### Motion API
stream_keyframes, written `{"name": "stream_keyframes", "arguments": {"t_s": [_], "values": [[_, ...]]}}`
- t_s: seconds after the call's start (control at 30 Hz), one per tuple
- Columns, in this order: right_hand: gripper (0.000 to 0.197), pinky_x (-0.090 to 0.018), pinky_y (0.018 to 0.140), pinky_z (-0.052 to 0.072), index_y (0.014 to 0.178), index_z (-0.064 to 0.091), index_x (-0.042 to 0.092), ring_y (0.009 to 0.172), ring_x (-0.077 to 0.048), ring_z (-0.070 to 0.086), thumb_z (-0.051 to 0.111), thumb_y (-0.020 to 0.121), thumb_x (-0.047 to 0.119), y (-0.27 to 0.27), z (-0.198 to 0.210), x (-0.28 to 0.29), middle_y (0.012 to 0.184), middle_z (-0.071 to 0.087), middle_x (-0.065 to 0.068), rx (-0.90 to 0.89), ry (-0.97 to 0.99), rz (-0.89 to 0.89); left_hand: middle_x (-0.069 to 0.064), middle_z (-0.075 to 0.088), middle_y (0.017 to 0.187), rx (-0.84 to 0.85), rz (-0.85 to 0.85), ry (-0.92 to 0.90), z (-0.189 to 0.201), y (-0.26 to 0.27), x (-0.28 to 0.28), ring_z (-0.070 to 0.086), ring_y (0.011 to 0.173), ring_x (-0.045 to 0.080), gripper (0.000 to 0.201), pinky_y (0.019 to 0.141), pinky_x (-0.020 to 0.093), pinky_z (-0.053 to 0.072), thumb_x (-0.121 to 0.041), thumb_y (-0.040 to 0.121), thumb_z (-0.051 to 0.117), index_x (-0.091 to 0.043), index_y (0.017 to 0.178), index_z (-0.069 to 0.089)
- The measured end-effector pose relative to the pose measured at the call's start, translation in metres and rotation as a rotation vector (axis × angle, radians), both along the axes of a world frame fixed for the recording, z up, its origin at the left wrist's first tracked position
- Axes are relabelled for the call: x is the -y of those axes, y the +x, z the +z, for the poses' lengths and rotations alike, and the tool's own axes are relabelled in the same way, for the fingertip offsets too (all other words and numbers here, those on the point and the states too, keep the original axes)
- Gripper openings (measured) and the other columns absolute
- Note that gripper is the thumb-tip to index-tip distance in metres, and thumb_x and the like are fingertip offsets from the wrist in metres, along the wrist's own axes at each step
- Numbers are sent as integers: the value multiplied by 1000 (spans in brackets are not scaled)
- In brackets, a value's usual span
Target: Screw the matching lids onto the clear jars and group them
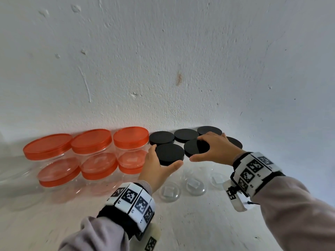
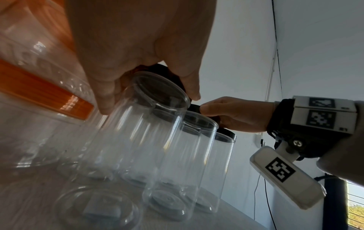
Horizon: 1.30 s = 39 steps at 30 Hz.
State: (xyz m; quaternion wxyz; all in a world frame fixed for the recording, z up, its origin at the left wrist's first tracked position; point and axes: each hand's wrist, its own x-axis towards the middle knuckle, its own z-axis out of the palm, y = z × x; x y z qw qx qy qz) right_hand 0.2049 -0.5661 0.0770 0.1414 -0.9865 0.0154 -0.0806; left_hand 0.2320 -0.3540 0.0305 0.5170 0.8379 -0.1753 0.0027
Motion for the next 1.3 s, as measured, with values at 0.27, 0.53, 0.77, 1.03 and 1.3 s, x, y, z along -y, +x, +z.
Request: {"name": "stream_keyframes", "arguments": {"t_s": [0.27,0.53,0.77,1.03,1.3], "values": [[86,-51,116,12,143,39,22,134,-20,33,56,75,71,-7,7,11,143,41,1,45,100,-9,4,30,151,-7,-6,-4,-2,2,-1,33,137,18,111,113,38,32,-55,69,75,-15,151,11],[47,-25,73,42,117,55,18,92,-18,53,68,80,43,-20,-3,56,121,47,-9,0,281,-220,4,29,152,-18,-8,-8,-2,3,-1,31,138,18,111,113,40,31,-55,69,74,-16,151,10],[31,-21,60,35,93,58,18,76,-13,50,74,74,36,-16,-9,60,105,50,-7,23,320,-182,4,26,154,-39,-4,1,-1,1,-1,28,140,19,111,114,40,30,-55,69,74,-17,151,9],[46,-25,77,41,113,52,23,97,-17,49,73,77,42,-23,-8,58,121,45,-6,15,325,-185,4,28,153,-67,-54,-18,0,1,-8,30,139,19,112,114,43,31,-52,67,76,-18,150,10],[44,-4,81,33,124,57,16,103,-2,51,71,83,23,-84,-1,12,124,53,2,456,250,-110,-8,31,151,-119,-119,56,5,-38,-56,34,134,8,88,106,27,32,-55,76,65,-23,147,23]]}}
